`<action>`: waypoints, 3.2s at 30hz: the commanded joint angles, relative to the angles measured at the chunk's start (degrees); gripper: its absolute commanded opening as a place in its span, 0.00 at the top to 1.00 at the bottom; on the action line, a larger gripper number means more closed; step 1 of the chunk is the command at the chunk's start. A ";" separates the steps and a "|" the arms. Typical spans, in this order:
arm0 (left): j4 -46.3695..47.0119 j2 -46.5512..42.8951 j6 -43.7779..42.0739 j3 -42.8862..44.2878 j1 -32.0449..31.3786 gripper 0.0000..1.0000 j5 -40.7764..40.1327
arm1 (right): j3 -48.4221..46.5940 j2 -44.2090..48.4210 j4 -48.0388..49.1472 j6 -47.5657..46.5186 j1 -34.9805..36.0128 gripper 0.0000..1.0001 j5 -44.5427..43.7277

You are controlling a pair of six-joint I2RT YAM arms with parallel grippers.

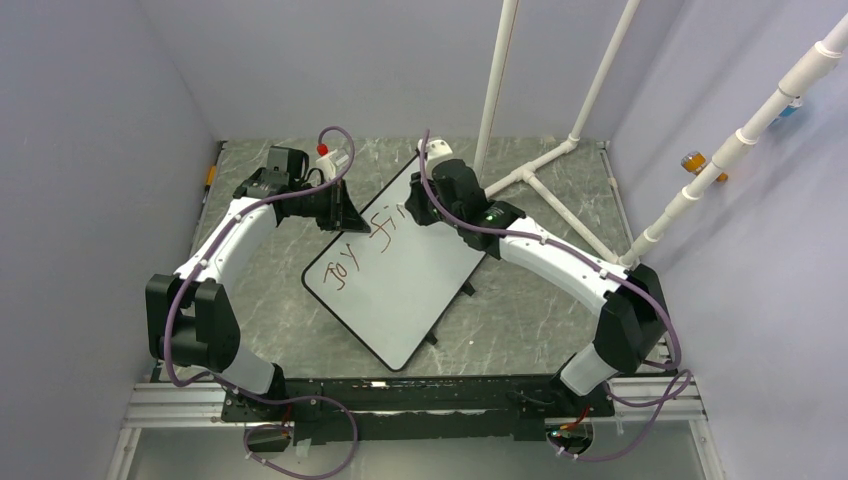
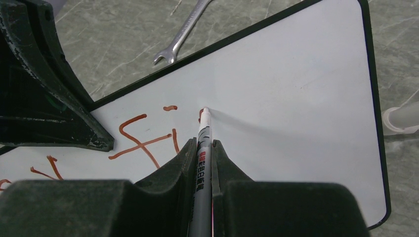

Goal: Write a sentence on the whiteboard

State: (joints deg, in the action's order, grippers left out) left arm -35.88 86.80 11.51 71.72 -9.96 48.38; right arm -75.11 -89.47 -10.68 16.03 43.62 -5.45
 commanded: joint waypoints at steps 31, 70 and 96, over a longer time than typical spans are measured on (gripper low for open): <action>2.65 -2.34 -5.09 2.11 -0.33 1.00 -3.29 | -1.60 3.72 -2.16 -0.32 -3.59 1.00 0.90; 2.83 -2.60 -5.03 2.02 -0.33 1.00 -3.30 | 1.25 0.34 -1.16 1.19 -4.49 1.00 6.46; 2.51 -2.96 -5.30 2.07 -0.32 1.00 -3.57 | -6.70 -3.72 -3.83 1.54 -4.50 1.00 5.14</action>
State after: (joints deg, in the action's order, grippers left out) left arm -36.32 86.70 11.46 71.79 -10.00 48.29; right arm -85.56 -95.64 -14.83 16.53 38.87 -1.02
